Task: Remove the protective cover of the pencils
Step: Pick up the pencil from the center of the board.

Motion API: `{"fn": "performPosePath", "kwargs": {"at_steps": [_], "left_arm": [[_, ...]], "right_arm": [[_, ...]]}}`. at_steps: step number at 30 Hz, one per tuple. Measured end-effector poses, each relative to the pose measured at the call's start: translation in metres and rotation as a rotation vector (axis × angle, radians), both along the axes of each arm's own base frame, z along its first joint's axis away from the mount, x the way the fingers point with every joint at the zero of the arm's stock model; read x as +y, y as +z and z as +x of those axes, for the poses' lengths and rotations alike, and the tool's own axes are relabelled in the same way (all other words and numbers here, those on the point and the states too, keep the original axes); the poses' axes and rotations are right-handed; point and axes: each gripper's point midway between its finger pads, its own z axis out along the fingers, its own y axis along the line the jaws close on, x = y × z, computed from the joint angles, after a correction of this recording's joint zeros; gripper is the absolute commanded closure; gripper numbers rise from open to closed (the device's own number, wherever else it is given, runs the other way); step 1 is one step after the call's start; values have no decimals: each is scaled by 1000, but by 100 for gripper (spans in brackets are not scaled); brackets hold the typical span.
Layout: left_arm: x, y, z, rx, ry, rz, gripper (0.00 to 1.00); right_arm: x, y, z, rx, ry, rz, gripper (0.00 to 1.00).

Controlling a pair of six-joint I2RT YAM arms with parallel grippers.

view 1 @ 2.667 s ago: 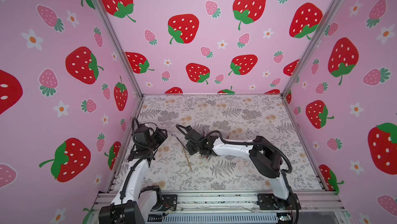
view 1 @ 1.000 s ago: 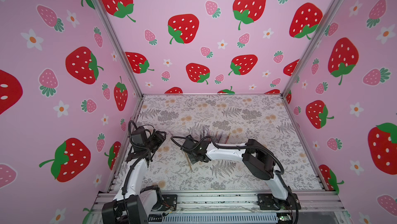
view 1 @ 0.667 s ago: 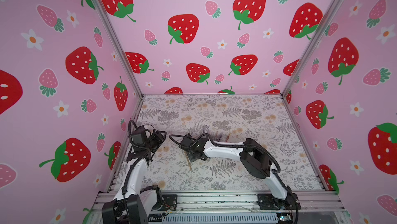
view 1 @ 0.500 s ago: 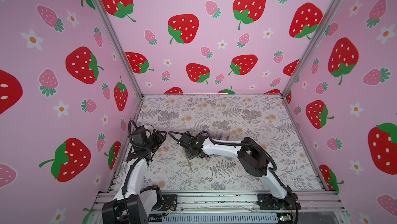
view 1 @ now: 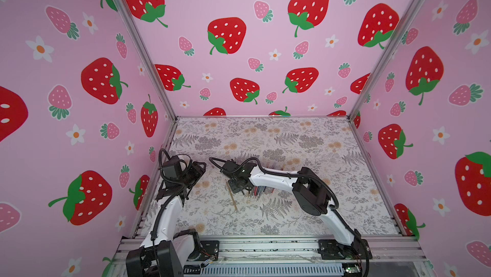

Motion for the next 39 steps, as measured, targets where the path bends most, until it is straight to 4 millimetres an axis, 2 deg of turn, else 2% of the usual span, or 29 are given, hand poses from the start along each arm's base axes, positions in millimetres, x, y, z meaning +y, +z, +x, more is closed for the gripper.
{"fn": "performPosePath", "kwargs": {"at_steps": [4,17,23,28,34,39], "left_arm": [[0,0,0,0,0,0,38],[-5,2,-1,-7,-26,-15,39],[-10,2,0,-23,-49,-34,39],[-16,-3,-1,-27,-66,-72,38],[-30,-7,3,-25,-107,-100,37],[-63,-15,6,-5,-200,-106,36]], "right_arm": [[1,0,-1,8,13,-9,86],[6,2,0,10,19,9,100],[5,5,1,-9,16,32,100],[-5,7,-2,-20,19,40,100],[-20,12,-7,-32,19,46,100],[-24,27,-8,-56,16,93,100]]}}
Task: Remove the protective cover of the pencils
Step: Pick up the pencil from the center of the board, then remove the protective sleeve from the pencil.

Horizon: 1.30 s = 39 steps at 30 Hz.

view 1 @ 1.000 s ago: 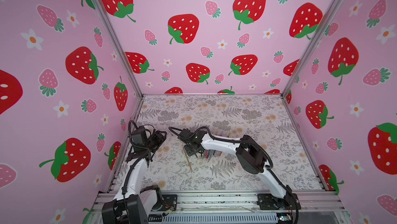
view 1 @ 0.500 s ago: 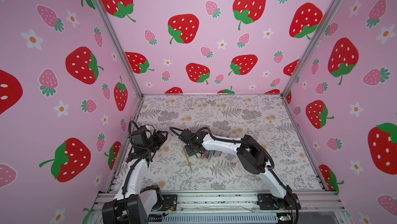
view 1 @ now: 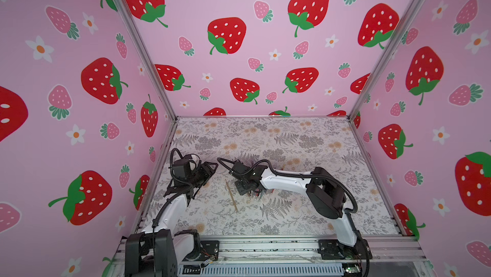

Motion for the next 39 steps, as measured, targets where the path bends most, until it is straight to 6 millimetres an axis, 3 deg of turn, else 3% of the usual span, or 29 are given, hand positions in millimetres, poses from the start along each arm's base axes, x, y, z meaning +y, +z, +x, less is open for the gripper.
{"fn": "performPosePath", "kwargs": {"at_steps": [6,16,27,34,39], "left_arm": [[-38,-22,-2,64,-101,0,36],[-50,-26,14,62,-121,3,37],[-54,-37,27,80,-127,0,56],[-56,-40,29,89,-132,-1,76],[-57,-38,31,80,-135,-1,82]], "right_arm": [[-1,15,-1,-25,1,63,100],[9,24,-2,-30,15,120,100],[19,25,-12,-23,52,147,100],[22,25,-18,-19,73,150,100],[23,26,-19,-20,77,155,100]]}}
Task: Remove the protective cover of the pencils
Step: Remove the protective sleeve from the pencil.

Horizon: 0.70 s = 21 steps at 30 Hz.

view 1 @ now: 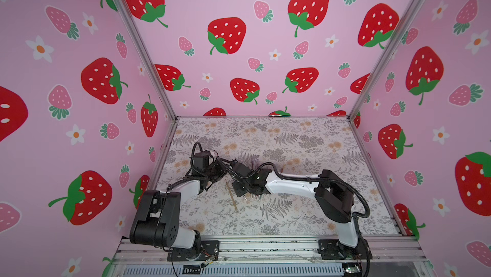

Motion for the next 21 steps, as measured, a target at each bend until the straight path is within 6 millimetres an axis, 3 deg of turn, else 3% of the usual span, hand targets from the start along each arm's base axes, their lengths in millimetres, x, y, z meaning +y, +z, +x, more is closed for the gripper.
{"fn": "performPosePath", "kwargs": {"at_steps": [5,14,21], "left_arm": [[-1,0,0,0,-1,0,88],[-1,3,0,-9,-4,0,90],[-2,14,0,-40,-6,-2,90]], "right_arm": [[0,0,0,0,0,0,100],[0,0,1,-7,2,-2,75],[1,1,2,-14,2,5,71]]}}
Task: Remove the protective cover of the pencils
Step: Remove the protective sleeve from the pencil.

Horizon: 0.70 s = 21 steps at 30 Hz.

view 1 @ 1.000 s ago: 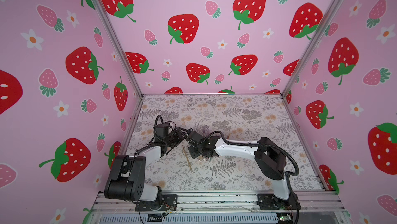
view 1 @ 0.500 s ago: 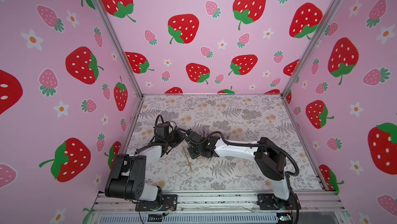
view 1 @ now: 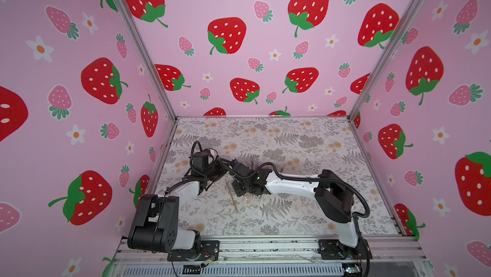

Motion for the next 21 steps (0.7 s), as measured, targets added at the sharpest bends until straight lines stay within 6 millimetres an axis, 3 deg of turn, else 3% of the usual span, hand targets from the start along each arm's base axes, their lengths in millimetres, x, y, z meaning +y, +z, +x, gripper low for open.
{"fn": "performPosePath", "kwargs": {"at_steps": [3,7,10,20,21], "left_arm": [[0,0,0,0,-1,0,90],[0,0,0,1,0,0,91],[0,-1,0,3,2,2,92],[1,-5,-3,25,5,8,93],[0,-6,-5,33,4,10,98]], "right_arm": [[1,-1,0,-4,5,2,76],[3,-2,0,-5,11,5,93],[3,-2,1,-8,14,3,100],[4,-10,-4,-22,22,15,100],[3,-12,-6,-26,21,17,100]]}}
